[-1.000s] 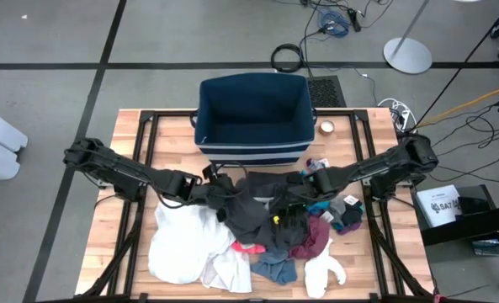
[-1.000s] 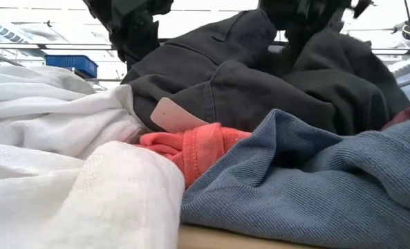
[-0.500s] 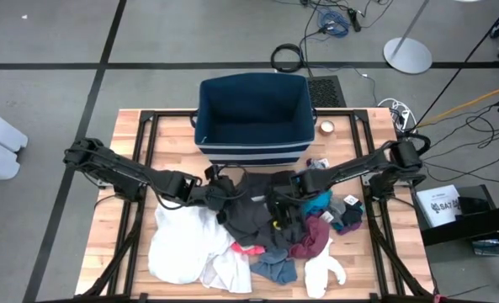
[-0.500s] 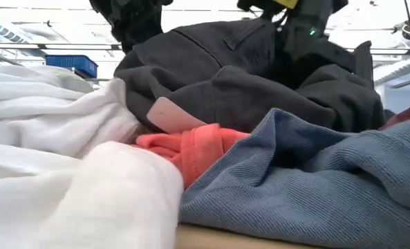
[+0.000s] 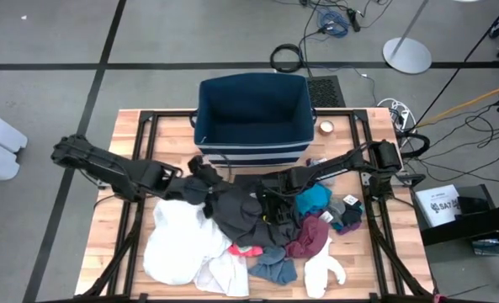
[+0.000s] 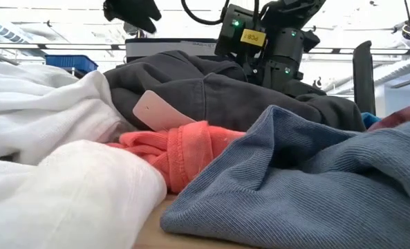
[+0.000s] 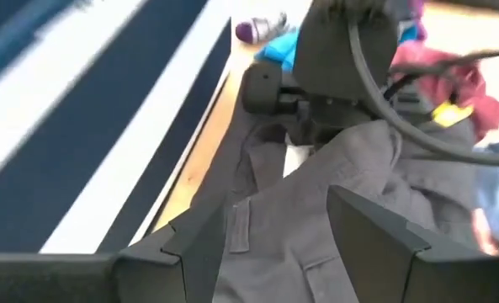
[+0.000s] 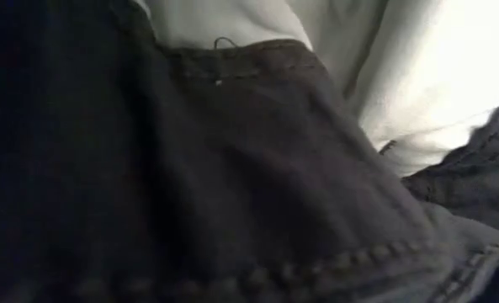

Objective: Sort clothes
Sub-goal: Put the gray shorts into the blue laundry organizer

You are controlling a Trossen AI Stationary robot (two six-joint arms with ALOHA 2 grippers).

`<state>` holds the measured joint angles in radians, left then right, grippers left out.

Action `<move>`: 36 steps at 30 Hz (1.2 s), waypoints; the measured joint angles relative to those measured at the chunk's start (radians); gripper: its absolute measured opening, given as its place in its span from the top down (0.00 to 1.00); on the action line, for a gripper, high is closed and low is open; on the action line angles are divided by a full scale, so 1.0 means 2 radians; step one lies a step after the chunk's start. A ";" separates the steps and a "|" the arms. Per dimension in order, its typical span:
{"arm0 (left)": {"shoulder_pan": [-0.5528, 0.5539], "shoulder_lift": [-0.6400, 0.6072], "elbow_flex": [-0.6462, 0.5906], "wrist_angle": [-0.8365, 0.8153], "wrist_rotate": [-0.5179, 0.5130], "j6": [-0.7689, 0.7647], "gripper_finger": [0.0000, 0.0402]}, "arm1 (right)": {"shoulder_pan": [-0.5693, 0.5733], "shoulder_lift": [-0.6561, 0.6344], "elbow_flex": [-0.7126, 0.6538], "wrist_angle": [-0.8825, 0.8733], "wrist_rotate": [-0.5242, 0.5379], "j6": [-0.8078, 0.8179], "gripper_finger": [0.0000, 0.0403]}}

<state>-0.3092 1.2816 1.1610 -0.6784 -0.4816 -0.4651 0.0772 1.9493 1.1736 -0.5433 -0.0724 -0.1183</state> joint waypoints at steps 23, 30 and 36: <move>-0.052 -0.085 -0.131 0.110 -0.198 -0.019 0.47 | -0.010 0.003 -0.002 0.025 -0.013 -0.011 0.71; -0.077 -0.085 -0.160 0.217 -0.234 0.060 0.47 | -0.017 0.000 -0.003 0.026 -0.020 -0.013 0.96; -0.078 -0.086 -0.160 0.228 -0.238 0.097 0.47 | -0.024 -0.041 0.005 -0.001 -0.012 0.038 0.98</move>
<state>-0.4660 1.1103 0.8413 -0.2234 -0.9569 -0.2704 0.0288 1.8682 1.1833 -0.5446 -0.0961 -0.0432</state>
